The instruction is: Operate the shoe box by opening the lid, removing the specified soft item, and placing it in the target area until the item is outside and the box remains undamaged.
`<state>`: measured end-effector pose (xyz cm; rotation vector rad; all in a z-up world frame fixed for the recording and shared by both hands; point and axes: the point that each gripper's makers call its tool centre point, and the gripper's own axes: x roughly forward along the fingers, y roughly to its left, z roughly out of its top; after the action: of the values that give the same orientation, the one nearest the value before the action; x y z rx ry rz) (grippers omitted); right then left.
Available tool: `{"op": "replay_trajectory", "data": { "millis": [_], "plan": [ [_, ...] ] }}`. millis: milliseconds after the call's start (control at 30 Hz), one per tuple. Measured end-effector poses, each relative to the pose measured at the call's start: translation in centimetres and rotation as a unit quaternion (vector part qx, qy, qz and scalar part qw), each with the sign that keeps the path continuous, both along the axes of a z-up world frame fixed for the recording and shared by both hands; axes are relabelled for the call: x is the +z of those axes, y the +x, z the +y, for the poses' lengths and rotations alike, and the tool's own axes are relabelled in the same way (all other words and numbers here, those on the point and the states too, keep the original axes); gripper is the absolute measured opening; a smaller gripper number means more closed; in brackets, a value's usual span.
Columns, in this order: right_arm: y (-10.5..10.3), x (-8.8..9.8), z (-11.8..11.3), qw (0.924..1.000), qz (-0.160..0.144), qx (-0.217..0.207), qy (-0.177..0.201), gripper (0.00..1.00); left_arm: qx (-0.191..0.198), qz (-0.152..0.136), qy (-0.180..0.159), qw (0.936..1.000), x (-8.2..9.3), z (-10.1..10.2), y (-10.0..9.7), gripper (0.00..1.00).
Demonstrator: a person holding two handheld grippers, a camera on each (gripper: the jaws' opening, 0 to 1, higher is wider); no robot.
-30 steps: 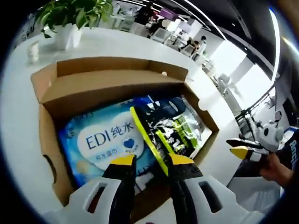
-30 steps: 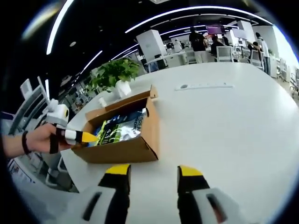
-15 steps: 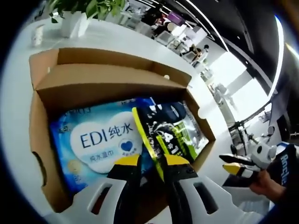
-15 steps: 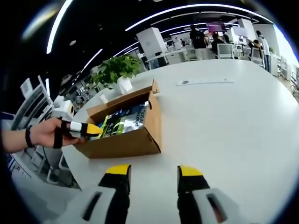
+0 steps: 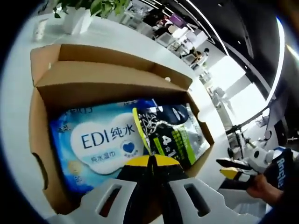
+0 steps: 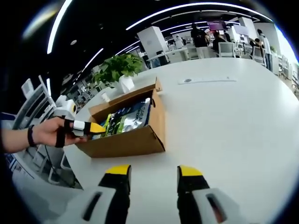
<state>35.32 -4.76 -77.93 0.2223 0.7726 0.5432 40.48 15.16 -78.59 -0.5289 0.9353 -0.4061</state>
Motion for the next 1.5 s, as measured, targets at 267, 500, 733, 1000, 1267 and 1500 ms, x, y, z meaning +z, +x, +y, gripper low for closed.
{"op": "replay_trajectory", "data": {
  "millis": [267,500,733,1000,1267,1500],
  "plan": [
    [1.3,1.5,2.0,0.9998,-0.013,0.011,0.010,0.35,0.006,0.005,0.001,1.0000,-0.4,0.8,-0.2,0.00],
    [2.7,3.1,4.7,0.9987,-0.030,0.036,0.019,0.34,-0.001,0.002,0.013,0.9999,-0.5,0.7,-0.3,0.00],
    [4.2,3.5,5.9,0.9981,-0.034,0.046,0.022,0.34,-0.003,0.005,0.019,0.9998,-0.8,1.0,-0.3,0.00],
    [5.8,3.3,7.2,0.9977,-0.026,0.059,0.020,0.33,-0.001,0.007,0.017,0.9998,-0.8,1.0,-0.3,0.00],
    [7.2,3.0,8.2,0.9972,-0.018,0.072,0.009,0.33,0.002,0.009,0.012,0.9999,-0.8,1.1,-0.4,0.00],
    [8.3,1.7,8.8,0.9974,0.005,0.071,0.002,0.29,0.002,0.011,0.009,0.9999,-0.8,1.1,-0.3,0.00]
  ]
}}
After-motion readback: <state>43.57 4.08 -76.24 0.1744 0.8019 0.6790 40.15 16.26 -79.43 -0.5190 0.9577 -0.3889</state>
